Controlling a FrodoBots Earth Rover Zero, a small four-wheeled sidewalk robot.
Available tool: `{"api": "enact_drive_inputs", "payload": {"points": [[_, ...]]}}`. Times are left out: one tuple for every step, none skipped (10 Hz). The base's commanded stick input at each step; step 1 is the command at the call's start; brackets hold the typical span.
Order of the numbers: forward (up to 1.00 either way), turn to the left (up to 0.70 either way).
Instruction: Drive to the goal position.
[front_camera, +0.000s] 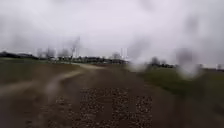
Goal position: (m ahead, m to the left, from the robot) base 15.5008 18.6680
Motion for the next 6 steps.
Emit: {"api": "enact_drive_inputs", "payload": {"points": [[1.00,0.20],[1.00,0.00],[1.00,0.00],[1.00,0.00],[1.00,0.00],[1.00,0.00]]}}
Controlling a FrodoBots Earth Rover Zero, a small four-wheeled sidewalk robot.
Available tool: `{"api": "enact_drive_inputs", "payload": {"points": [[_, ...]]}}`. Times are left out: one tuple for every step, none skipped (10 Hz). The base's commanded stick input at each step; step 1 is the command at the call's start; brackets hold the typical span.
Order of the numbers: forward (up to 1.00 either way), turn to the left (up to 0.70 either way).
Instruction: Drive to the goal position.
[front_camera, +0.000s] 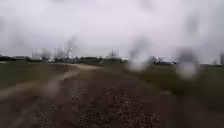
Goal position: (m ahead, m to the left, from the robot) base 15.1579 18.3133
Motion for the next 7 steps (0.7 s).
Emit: {"api": "enact_drive_inputs", "payload": {"points": [[1.00,0.00],[1.00,0.00],[1.00,0.00],[1.00,0.00],[1.00,0.05],[1.00,0.13],[1.00,0.20]]}}
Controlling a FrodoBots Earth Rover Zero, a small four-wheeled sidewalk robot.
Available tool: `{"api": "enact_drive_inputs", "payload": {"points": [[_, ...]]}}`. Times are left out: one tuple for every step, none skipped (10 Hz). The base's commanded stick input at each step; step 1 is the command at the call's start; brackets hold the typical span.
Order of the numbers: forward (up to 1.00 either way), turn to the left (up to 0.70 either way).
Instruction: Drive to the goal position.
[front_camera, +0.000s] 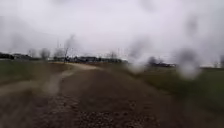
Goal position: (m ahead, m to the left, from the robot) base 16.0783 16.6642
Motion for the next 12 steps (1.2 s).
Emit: {"api": "enact_drive_inputs", "payload": {"points": [[1.00,0.28],[1.00,0.31],[1.00,0.12],[1.00,0.00],[1.00,0.00],[1.00,0.00],[1.00,0.00],[1.00,0.34],[1.00,0.17],[1.00,0.00],[1.00,0.19],[1.00,0.38]]}}
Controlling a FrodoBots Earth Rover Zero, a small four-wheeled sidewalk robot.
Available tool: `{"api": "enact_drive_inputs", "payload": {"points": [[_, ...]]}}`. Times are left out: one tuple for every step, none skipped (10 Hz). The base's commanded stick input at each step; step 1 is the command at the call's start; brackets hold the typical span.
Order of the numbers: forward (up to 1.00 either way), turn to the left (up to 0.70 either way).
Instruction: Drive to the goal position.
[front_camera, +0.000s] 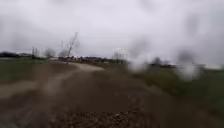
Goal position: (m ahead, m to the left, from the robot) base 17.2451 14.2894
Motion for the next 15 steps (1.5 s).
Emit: {"api": "enact_drive_inputs", "payload": {"points": [[1.00,0.40],[1.00,0.40],[1.00,0.16],[1.00,0.05],[1.00,0.08],[1.00,0.26],[1.00,0.36],[1.00,0.16],[1.00,0.00],[1.00,0.00],[1.00,0.00],[1.00,0.19],[1.00,0.38],[1.00,0.22],[1.00,0.02]]}}
